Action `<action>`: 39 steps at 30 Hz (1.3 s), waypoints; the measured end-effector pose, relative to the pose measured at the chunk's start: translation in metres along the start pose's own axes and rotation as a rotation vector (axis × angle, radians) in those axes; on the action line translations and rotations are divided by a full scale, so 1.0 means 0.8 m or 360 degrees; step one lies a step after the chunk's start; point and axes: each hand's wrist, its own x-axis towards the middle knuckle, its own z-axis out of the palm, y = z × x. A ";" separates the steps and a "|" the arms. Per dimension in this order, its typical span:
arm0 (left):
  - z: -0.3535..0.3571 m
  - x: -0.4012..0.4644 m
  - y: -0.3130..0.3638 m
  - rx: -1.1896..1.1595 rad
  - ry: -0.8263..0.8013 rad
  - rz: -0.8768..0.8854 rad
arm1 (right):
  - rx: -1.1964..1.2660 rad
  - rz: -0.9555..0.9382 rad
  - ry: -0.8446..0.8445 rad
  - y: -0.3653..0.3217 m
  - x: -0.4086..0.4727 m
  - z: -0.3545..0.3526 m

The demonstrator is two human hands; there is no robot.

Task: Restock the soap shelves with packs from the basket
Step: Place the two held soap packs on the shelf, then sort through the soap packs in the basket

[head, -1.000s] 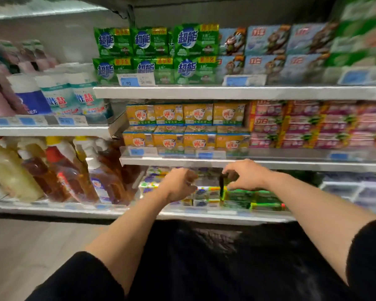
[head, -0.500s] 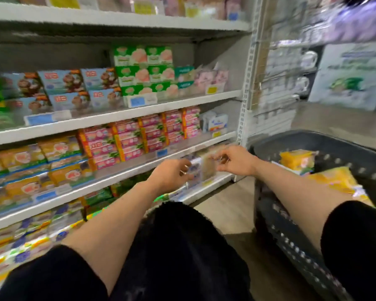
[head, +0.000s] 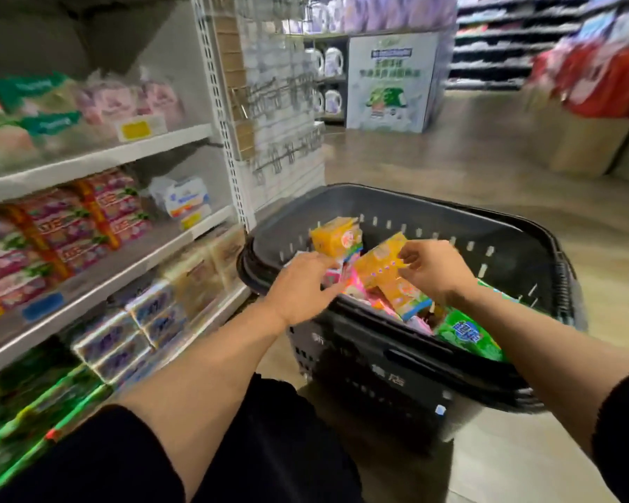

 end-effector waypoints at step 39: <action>0.014 0.178 -0.120 -0.1568 -0.0240 -0.0729 | 0.1042 0.0248 0.0375 0.022 0.130 0.065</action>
